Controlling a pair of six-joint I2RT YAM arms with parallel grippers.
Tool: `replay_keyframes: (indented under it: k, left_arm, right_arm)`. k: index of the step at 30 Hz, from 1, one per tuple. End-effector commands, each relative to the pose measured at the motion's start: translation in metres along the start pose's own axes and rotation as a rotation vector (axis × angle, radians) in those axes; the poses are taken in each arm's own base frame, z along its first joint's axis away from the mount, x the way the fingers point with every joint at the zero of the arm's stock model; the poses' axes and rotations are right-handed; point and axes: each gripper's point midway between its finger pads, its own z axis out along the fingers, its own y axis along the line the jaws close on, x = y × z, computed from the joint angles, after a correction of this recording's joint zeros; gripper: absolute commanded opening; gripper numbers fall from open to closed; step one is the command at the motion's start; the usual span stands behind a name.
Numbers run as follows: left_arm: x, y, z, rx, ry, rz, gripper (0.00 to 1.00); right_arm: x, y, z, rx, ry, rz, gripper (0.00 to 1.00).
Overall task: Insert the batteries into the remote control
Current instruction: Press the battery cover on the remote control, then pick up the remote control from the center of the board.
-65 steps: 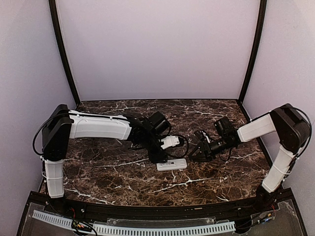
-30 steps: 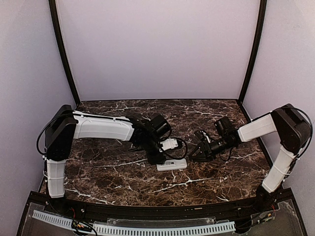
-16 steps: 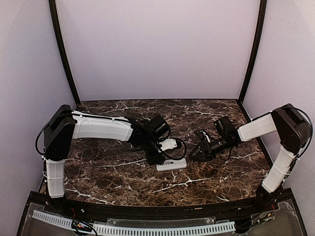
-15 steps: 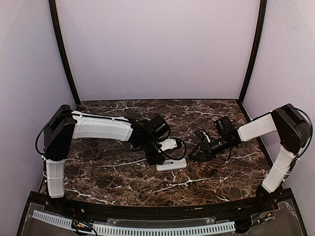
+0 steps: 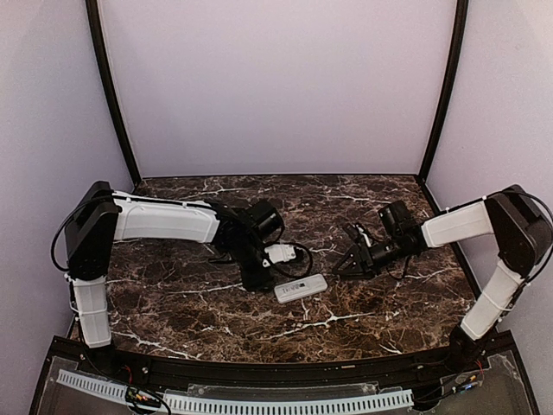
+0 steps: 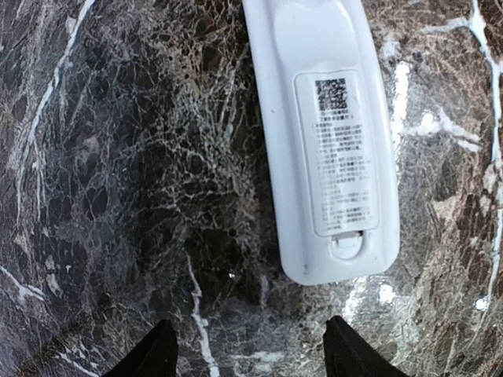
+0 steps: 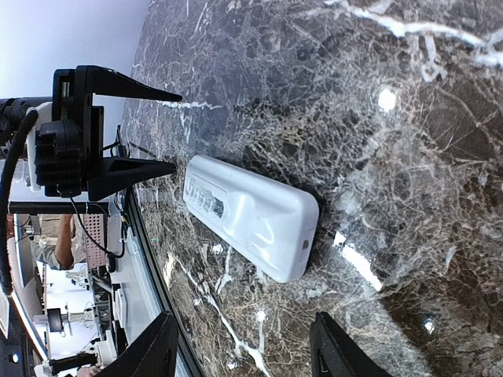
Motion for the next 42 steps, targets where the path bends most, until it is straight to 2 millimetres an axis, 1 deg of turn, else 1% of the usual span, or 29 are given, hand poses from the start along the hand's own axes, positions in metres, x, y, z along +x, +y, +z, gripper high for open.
replay_keyframes:
  k: [1, 3, 5, 6, 7, 9, 10, 13, 14, 15, 16, 17, 18, 19, 22, 23, 24, 25, 27, 28, 31, 32, 33, 34, 36, 38, 39, 42]
  left_arm:
    - [-0.026, -0.003, -0.036, 0.027, -0.131, -0.02, 0.66]
    - [-0.032, -0.007, -0.037, 0.06, -0.162, -0.033, 0.67]
    - [-0.039, -0.012, -0.037, 0.091, -0.193, -0.054, 0.73]
    - [-0.041, -0.015, -0.035, 0.105, -0.197, -0.066, 0.76]
    - [-0.045, -0.019, -0.032, 0.12, -0.211, -0.074, 0.77]
    - [-0.05, -0.024, -0.026, 0.137, -0.216, -0.074, 0.85]
    - [-0.053, -0.024, -0.025, 0.135, -0.218, -0.073, 0.85]
    - [-0.054, -0.026, -0.011, 0.141, -0.193, -0.076, 0.86]
    - [-0.056, -0.025, -0.01, 0.139, -0.193, -0.077, 0.86]
    - [-0.054, -0.028, -0.003, 0.148, -0.174, -0.076, 0.85]
    - [-0.057, -0.027, -0.003, 0.149, -0.175, -0.075, 0.85]
    - [-0.054, -0.03, 0.004, 0.157, -0.157, -0.075, 0.84]
    - [-0.056, -0.029, 0.004, 0.157, -0.156, -0.075, 0.83]
    - [-0.054, -0.031, 0.011, 0.16, -0.139, -0.075, 0.83]
    - [-0.053, -0.031, 0.019, 0.147, -0.103, -0.065, 0.82]
    - [-0.051, -0.032, 0.024, 0.146, -0.088, -0.06, 0.81]
    - [-0.05, -0.032, 0.027, 0.14, -0.074, -0.059, 0.8]
    - [-0.05, -0.032, 0.028, 0.139, -0.071, -0.058, 0.79]
    - [-0.048, -0.033, 0.031, 0.142, -0.059, -0.055, 0.77]
    - [-0.046, -0.035, 0.033, 0.145, -0.052, -0.052, 0.74]
    - [-0.043, -0.036, 0.037, 0.149, -0.027, -0.043, 0.68]
    - [-0.042, -0.037, 0.04, 0.151, -0.016, -0.039, 0.65]
    - [-0.041, -0.037, 0.04, 0.153, -0.011, -0.04, 0.63]
    - [-0.04, -0.038, 0.042, 0.155, -0.004, -0.04, 0.58]
    - [-0.042, -0.038, 0.041, 0.158, -0.004, -0.04, 0.52]
    - [-0.045, -0.039, 0.037, 0.165, -0.013, -0.04, 0.48]
    - [-0.05, -0.04, 0.033, 0.174, -0.032, -0.039, 0.45]
    - [-0.064, -0.041, 0.02, 0.188, -0.095, -0.038, 0.42]
  right_arm:
    - [-0.019, 0.015, -0.018, 0.025, -0.081, -0.09, 0.57]
    - [-0.022, 0.016, -0.026, 0.037, -0.109, -0.106, 0.57]
    - [-0.027, 0.018, -0.035, 0.048, -0.143, -0.117, 0.58]
    - [-0.029, 0.018, -0.04, 0.052, -0.157, -0.121, 0.58]
    - [-0.031, 0.019, -0.044, 0.055, -0.173, -0.13, 0.58]
    - [-0.035, 0.022, -0.053, 0.068, -0.204, -0.152, 0.59]
    - [-0.036, 0.024, -0.058, 0.075, -0.222, -0.168, 0.59]
    - [-0.041, 0.031, -0.073, 0.105, -0.278, -0.214, 0.6]
    - [-0.042, 0.034, -0.077, 0.113, -0.294, -0.23, 0.61]
    - [-0.043, 0.038, -0.081, 0.119, -0.312, -0.247, 0.61]
    - [-0.043, 0.041, -0.084, 0.12, -0.326, -0.263, 0.62]
    - [-0.043, 0.045, -0.088, 0.122, -0.344, -0.279, 0.63]
    - [-0.042, 0.048, -0.09, 0.119, -0.358, -0.294, 0.64]
    - [-0.041, 0.051, -0.093, 0.115, -0.373, -0.309, 0.65]
    - [-0.039, 0.061, -0.102, 0.112, -0.427, -0.351, 0.68]
    - [-0.039, 0.064, -0.106, 0.119, -0.453, -0.363, 0.7]
    - [-0.041, 0.073, -0.115, 0.122, -0.496, -0.395, 0.72]
    - [-0.043, 0.077, -0.121, 0.139, -0.531, -0.412, 0.76]
    - [-0.045, 0.079, -0.131, 0.175, -0.584, -0.416, 0.93]
    - [-0.046, 0.078, -0.135, 0.197, -0.611, -0.405, 0.98]
    - [-0.047, 0.075, -0.145, 0.239, -0.663, -0.383, 0.99]
    - [-0.047, 0.075, -0.147, 0.248, -0.676, -0.381, 0.99]
    - [-0.047, 0.072, -0.148, 0.257, -0.685, -0.371, 0.99]
    - [-0.047, 0.069, -0.148, 0.266, -0.691, -0.364, 0.99]
    - [-0.046, 0.066, -0.147, 0.273, -0.691, -0.36, 0.99]
    - [-0.044, 0.069, -0.144, 0.25, -0.674, -0.376, 0.98]
    - [-0.043, 0.073, -0.143, 0.232, -0.664, -0.395, 0.99]
    - [-0.039, 0.082, -0.14, 0.186, -0.651, -0.44, 0.99]
